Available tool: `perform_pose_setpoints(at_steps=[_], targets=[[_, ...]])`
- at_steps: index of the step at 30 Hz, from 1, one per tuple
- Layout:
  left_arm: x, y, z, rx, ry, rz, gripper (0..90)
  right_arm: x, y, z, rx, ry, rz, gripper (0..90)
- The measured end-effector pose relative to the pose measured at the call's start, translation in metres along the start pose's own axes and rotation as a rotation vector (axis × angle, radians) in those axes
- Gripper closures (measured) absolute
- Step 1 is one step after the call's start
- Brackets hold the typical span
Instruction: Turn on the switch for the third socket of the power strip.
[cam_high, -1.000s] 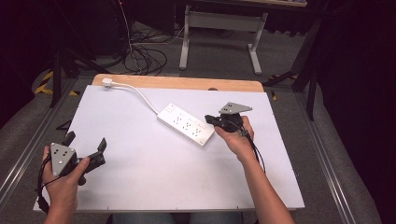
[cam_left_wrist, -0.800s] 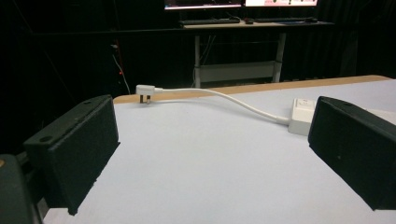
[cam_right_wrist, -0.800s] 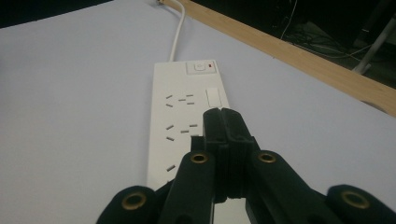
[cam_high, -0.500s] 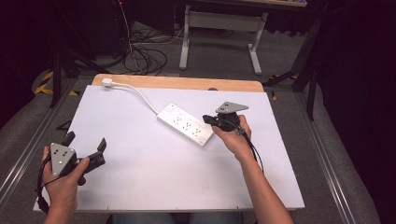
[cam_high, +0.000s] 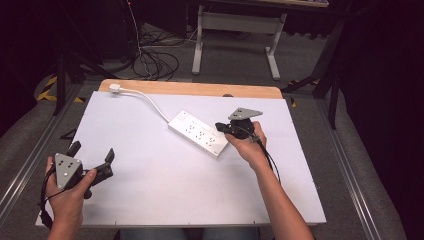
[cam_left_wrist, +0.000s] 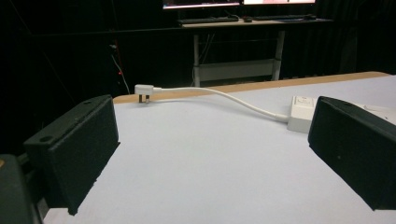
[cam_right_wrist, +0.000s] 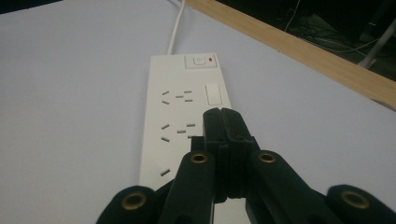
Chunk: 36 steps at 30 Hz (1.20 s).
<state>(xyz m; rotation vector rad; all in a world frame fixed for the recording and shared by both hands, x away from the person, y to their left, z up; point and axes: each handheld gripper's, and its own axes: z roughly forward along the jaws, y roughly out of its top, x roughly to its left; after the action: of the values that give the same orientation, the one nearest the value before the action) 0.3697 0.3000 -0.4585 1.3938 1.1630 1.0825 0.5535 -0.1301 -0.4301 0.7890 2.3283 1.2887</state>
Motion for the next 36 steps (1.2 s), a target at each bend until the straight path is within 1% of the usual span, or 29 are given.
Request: perform_pose_setpoints(at_steps=[13, 20, 28, 36], targets=[[0.000, 0.000, 0.000, 0.000, 0.000, 0.003, 2.2, 0.002, -0.001, 0.009, 0.025, 0.008, -0.014, 90.0], [0.000, 0.000, 0.000, 0.001, -0.001, 0.003, 2.2, 0.000, -0.002, 0.011, 0.032, 0.008, -0.009, 90.0], [0.001, -0.001, -0.001, 0.003, 0.004, -0.001, 2.3, 0.001, -0.001, 0.019, 0.038, 0.016, -0.013, 90.0], [0.002, -0.001, -0.002, 0.000, 0.006, 0.002, 2.3, 0.000, -0.002, 0.020, 0.047, 0.014, -0.012, 90.0]])
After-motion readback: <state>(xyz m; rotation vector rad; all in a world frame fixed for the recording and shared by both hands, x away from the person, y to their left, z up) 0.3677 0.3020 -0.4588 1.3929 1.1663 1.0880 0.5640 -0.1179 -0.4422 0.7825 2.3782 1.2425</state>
